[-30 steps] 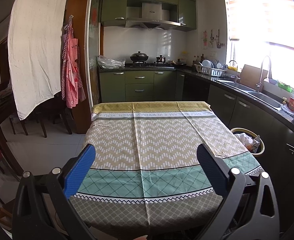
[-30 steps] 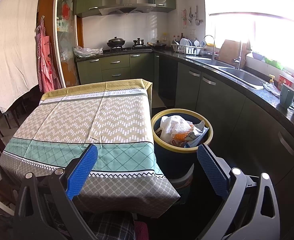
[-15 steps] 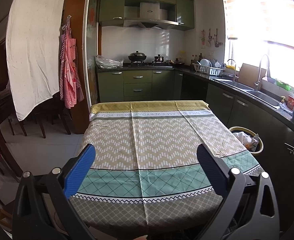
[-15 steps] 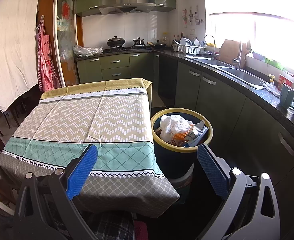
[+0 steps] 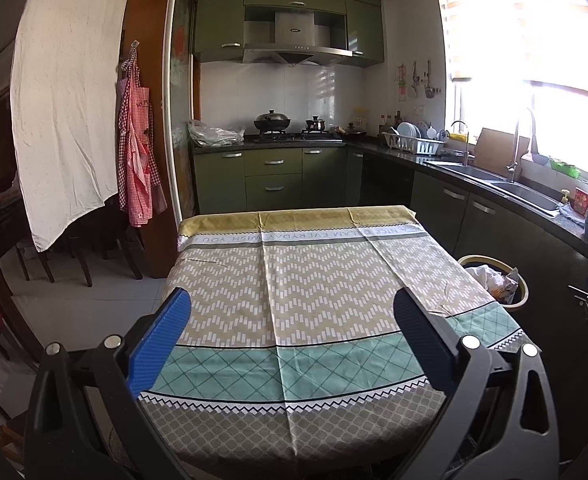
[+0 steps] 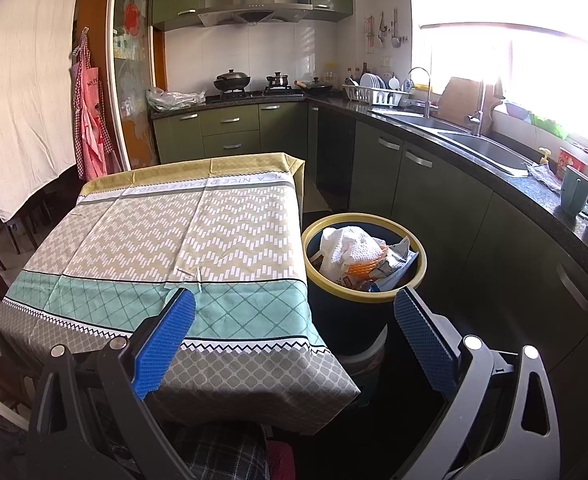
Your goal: Collect trash
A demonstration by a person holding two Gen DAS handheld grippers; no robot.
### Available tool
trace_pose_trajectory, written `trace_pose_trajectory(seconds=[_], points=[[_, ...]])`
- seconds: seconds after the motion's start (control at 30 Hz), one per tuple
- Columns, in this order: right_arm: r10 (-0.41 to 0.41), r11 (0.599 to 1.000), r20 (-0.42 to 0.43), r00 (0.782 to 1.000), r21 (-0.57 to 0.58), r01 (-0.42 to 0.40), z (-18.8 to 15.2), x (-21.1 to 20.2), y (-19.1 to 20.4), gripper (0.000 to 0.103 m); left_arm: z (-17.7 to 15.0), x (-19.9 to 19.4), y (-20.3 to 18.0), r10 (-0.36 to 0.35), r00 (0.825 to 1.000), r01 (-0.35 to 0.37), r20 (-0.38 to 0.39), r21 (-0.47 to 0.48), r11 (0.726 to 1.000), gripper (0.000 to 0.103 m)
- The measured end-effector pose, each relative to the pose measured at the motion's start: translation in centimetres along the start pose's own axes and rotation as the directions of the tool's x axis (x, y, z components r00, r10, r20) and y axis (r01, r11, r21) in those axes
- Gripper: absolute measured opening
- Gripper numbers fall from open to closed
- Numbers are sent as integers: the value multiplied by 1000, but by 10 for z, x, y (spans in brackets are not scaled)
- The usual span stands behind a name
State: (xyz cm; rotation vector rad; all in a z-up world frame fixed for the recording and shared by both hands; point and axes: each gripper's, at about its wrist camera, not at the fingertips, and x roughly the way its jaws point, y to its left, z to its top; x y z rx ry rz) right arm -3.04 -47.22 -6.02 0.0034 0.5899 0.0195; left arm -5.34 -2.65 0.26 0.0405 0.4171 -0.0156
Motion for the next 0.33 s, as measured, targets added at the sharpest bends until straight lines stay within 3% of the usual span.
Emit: trace_pose_trajectory(seconds=[0.33], points=[[-2, 1000, 0, 1000, 2, 2, 0, 4, -1, 98, 2, 7, 11, -5, 1000, 3, -28, -40, 999, 96]])
